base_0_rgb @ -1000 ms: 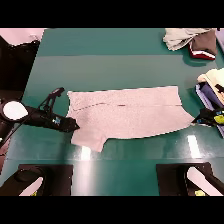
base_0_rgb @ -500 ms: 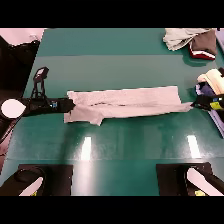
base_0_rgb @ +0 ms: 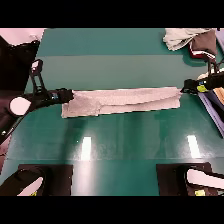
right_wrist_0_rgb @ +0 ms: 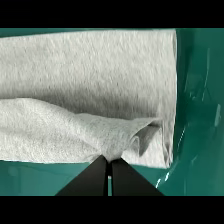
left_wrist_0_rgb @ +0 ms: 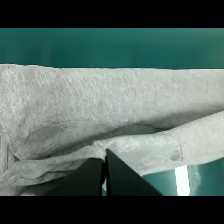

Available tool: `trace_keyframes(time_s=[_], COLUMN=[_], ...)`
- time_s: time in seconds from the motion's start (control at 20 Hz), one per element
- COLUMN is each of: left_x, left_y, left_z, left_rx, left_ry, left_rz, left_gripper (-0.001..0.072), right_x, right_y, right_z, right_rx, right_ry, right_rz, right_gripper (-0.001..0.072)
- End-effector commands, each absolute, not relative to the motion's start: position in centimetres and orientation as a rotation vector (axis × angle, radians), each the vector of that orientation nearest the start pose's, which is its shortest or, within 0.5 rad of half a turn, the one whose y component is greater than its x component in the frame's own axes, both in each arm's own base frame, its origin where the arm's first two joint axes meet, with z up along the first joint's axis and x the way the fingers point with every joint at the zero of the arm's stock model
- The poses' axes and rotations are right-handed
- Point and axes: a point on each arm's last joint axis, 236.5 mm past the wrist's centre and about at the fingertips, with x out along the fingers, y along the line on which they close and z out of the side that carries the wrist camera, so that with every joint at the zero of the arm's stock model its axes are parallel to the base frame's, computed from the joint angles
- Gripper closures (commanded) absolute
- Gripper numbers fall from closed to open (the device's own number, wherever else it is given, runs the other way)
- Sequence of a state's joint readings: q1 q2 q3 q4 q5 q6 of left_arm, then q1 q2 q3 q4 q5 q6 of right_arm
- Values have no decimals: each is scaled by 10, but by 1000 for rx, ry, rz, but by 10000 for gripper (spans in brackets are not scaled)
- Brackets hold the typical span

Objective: Fold the shirts.

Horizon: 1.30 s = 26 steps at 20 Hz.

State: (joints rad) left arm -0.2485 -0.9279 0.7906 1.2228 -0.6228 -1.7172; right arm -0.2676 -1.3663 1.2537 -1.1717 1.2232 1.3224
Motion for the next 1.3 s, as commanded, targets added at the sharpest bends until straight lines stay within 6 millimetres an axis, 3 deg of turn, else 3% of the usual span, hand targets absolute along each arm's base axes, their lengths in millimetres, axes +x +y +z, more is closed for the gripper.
trace_keyframes(time_s=[0.0, 0.2, 0.35, 0.4, 0.45, 0.5, 0.55, 0.6, 0.65, 0.7, 0.8, 1.0, 1.1, 1.25], left_x=[388, 406, 410, 410, 409, 409, 409, 410, 410, 409, 410, 404, 397, 388], left_y=[-140, -110, -87, -86, -86, -87, -86, -86, -86, -86, -86, -88, -91, -94], left_z=[41, 18, 15, 15, 15, 15, 15, 15, 15, 15, 15, 11, 7, 4], left_rx=[-395, -485, -512, -507, -509, -511, -511, -511, -511, -511, -510, -512, -515, -508], left_ry=[831, 851, 851, 850, 852, 853, 852, 850, 851, 851, 850, 880, 919, 966], left_rz=[-221, -105, -49, -48, -49, -49, -49, -49, -49, -49, -49, -51, -55, -64], left_gripper=[687, 686, 685, 684, 684, 684, 684, 630, 369, 173, 168, 173, 649, 686], right_x=[427, 439, 445, 447, 448, 448, 447, 445, 442, 438, 433, 425, 411, 407], right_y=[-19, -25, -27, -27, -28, -28, -31, -35, -38, -42, -45, -41, -36, -32], right_z=[9, -3, -12, -14, -14, -14, -14, -14, -15, -15, -12, -5, -22, -52], right_rx=[315, 323, 328, 330, 329, 329, 333, 343, 351, 363, 428, 543, 596, 654], right_ry=[1228, 1226, 1222, 1220, 1215, 1212, 1215, 1223, 1232, 1243, 1245, 1237, 1320, 1389], right_rz=[160, 146, 136, 134, 132, 131, 127, 122, 117, 114, 136, 260, 323, 346], right_gripper=[702, 699, 694, 605, 384, 270, 259, 258, 259, 259, 259, 258, 258, 258])
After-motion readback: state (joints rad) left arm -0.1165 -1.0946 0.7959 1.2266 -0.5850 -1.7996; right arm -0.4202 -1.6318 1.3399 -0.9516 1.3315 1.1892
